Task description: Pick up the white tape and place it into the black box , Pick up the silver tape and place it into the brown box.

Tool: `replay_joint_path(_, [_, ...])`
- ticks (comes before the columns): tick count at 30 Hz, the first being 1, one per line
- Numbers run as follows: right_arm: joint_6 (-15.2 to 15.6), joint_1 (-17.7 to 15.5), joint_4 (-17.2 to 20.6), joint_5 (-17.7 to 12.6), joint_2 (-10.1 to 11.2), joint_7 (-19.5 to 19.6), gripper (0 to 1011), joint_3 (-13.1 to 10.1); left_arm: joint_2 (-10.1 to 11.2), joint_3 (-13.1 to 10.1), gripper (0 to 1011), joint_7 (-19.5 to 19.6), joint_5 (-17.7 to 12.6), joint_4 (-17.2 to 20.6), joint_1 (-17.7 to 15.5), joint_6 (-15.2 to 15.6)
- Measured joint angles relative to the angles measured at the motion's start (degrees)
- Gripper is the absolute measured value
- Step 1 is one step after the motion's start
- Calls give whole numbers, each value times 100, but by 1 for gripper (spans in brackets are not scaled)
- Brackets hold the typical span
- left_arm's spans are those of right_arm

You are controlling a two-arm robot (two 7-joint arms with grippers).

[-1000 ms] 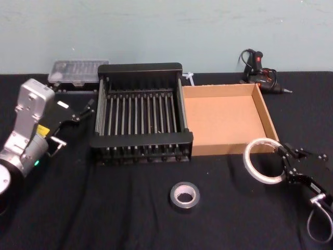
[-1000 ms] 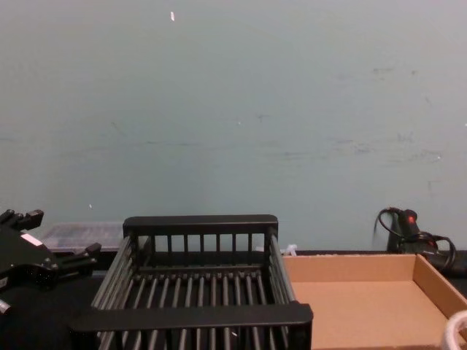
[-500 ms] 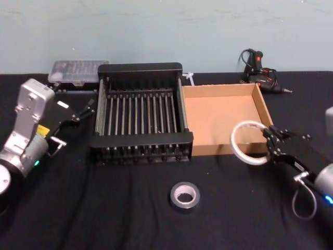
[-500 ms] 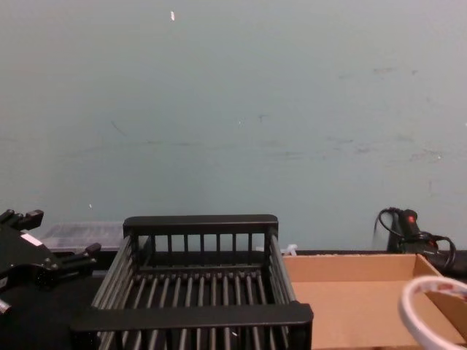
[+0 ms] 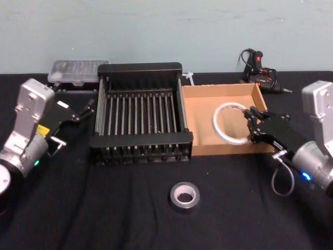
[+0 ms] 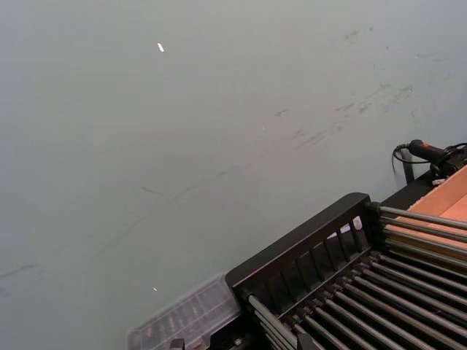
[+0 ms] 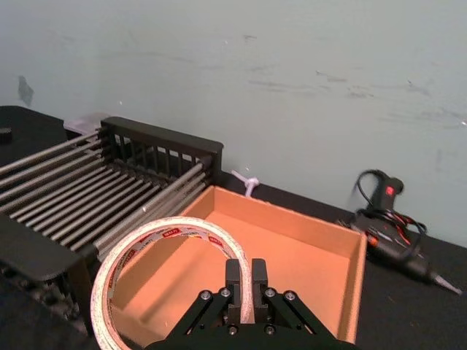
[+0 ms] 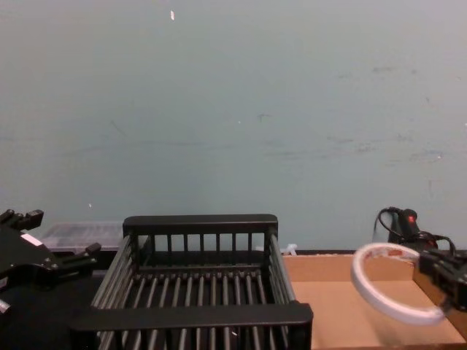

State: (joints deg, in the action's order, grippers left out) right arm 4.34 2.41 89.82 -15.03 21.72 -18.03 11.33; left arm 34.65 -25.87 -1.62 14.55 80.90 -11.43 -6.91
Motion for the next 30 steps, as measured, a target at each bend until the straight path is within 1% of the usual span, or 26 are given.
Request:
replay_joint_path(9, [-42,569,-434,68,-225,-55,95,253,0,0,1001,0,0,0,0,0])
replay_joint_path(10, [-49,684,-536,84,-269,-64,95,305,0,0,1001,0,0,0,0,0])
replay_joint_path(11, [-49,684,-536,84,-269,-64,95,305,0,0,1001,0,0,0,0,0])
replay_joint_path(17, [-106,1127,-943,194,-416,-104,95,492,0,0,1001,0,0,0,0,0])
replay_joint_path(23, [-173,1471,-1276,273,-535,-156,95,616,0,0,1001,0,0,0,0,0])
replay_joint_path(26, [-190,1587,-1403,291,-588,-176,95,656,0,0,1001,0,0,0,0,0])
replay_joint_path(30, [-242,1823,-1662,328,-719,-210,95,757,0,0,1001,0,0,0,0,0])
